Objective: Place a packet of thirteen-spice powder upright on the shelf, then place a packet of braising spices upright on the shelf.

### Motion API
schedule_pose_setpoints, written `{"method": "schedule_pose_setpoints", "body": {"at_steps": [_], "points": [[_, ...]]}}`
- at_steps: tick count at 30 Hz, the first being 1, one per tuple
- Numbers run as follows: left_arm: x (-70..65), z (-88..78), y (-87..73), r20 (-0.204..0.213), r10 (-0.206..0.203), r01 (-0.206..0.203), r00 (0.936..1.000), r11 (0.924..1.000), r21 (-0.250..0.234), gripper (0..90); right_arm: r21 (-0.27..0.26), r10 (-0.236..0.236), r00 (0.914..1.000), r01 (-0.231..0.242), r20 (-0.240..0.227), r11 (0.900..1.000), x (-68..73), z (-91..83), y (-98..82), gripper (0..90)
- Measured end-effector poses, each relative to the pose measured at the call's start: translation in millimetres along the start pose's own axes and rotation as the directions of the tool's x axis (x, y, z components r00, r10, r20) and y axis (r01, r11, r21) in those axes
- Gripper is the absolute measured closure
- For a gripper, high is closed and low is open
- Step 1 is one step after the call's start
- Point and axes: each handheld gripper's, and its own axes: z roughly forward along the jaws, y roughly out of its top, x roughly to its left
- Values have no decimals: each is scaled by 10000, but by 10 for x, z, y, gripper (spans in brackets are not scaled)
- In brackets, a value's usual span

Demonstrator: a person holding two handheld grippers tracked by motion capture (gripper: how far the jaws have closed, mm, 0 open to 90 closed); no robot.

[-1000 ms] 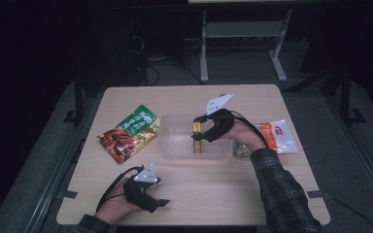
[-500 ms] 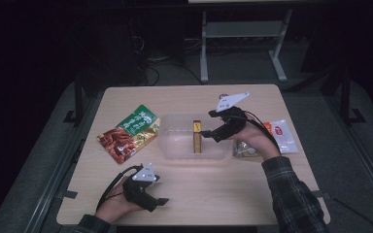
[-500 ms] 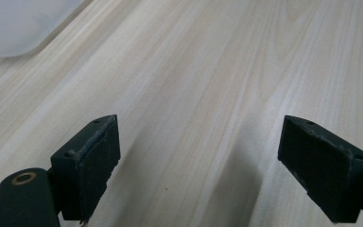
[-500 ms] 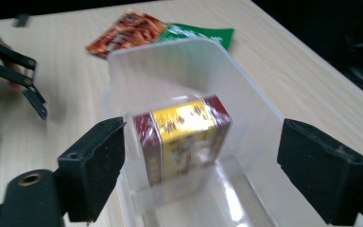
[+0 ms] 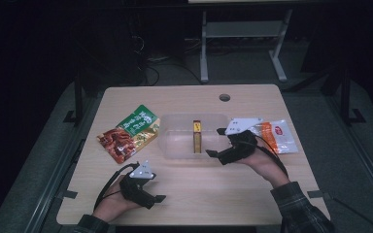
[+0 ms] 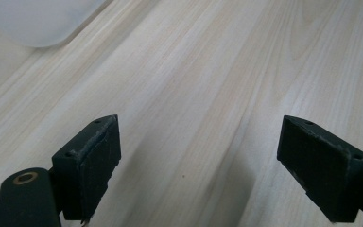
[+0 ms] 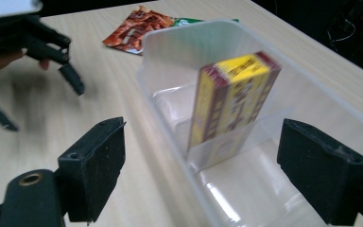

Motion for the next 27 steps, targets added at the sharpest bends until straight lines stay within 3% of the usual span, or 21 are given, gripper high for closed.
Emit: {"method": "schedule_pose_setpoints", "body": {"at_steps": [1, 12, 14, 20, 23, 27], "points": [[12, -13, -4, -42, 131, -130, 9999, 9998, 149, 138, -46, 38, 10000, -38, -22, 10000, 27, -20, -41, 155], [54, -61, -18, -395, -118, 124, 9991, 9998, 160, 141, 198, 779, 9965, -773, -299, 9968, 321, -162, -540, 151], [74, -78, -15, -426, -1, 11, 9991, 9997, 233, 141, 263, 885, 9959, -879, -205, 9958, 351, -177, -601, 150], [199, -101, 6, -767, -402, 408, 9962, 9992, 53, 147, 355, 1103, 9939, -1099, -76, 9933, 422, -202, -769, 141], [315, -140, 40, -1143, -685, 682, 9911, 9976, -68, 148, 423, 1325, 9911, -1320, -99, 9903, 456, -213, -828, 141], [512, -239, 73, -1881, -1351, 1274, 9728, 9905, -527, 200, 643, 1579, 9873, -1564, -199, 9856, 502, -243, -918, 140]]}}
